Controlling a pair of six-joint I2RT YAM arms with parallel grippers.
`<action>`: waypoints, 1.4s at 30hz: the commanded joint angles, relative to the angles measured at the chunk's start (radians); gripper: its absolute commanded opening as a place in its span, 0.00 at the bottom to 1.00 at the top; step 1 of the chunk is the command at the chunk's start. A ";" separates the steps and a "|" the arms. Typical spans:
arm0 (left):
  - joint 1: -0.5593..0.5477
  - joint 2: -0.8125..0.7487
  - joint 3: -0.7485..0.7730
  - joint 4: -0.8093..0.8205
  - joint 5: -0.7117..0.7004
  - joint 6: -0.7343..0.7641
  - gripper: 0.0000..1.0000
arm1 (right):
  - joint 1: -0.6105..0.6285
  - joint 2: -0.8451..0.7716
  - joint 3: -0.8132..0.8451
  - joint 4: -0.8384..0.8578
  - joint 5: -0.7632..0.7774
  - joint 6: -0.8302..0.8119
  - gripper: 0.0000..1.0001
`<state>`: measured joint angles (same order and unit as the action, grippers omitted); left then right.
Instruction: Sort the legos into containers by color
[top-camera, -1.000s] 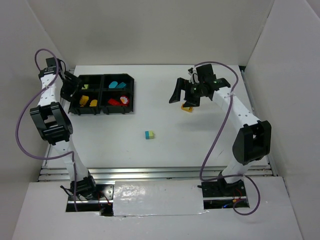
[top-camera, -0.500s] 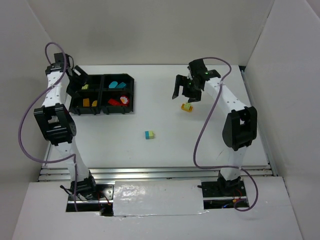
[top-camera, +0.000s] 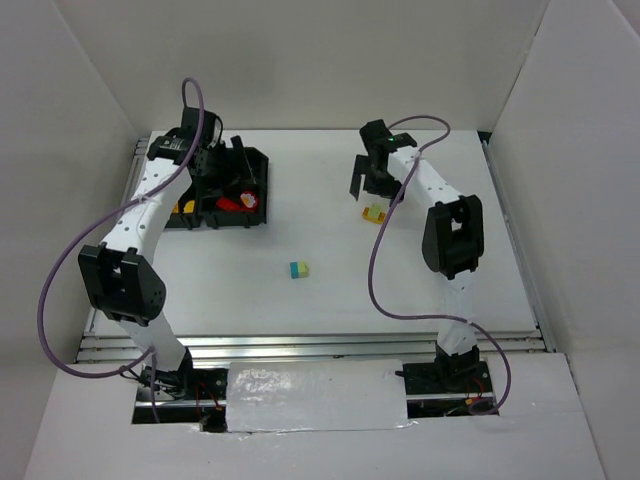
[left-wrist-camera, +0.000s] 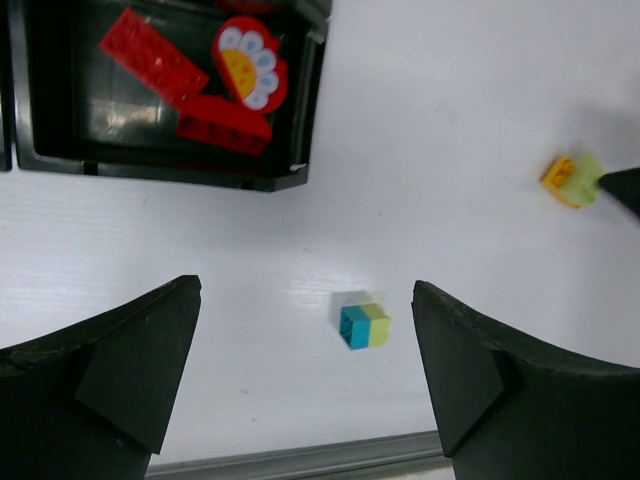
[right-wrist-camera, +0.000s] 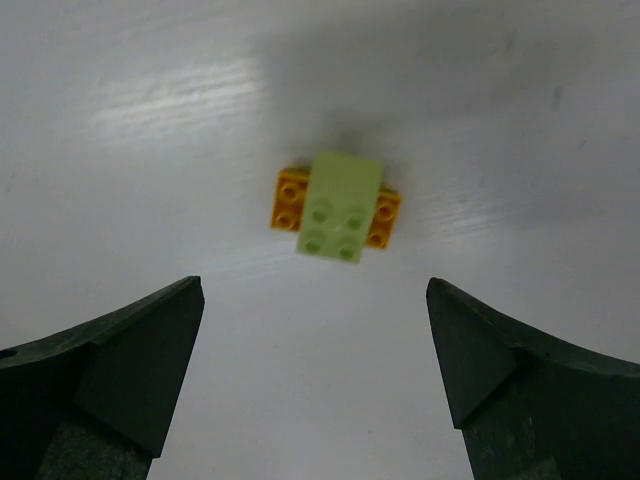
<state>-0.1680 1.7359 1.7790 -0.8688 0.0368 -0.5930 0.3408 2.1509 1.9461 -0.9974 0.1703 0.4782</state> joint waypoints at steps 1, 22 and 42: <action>0.018 -0.053 -0.062 0.007 0.032 0.038 1.00 | -0.025 0.046 0.088 -0.064 0.116 0.030 1.00; 0.016 -0.018 -0.040 -0.019 0.060 0.111 0.99 | -0.040 0.130 0.048 0.049 0.005 0.037 0.49; 0.048 0.027 -0.006 -0.024 0.174 0.118 0.99 | -0.003 -0.018 0.024 0.189 -0.384 -0.001 0.00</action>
<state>-0.1440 1.7588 1.7378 -0.8993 0.1135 -0.4957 0.3103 2.2749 1.9648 -0.9188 0.0246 0.4995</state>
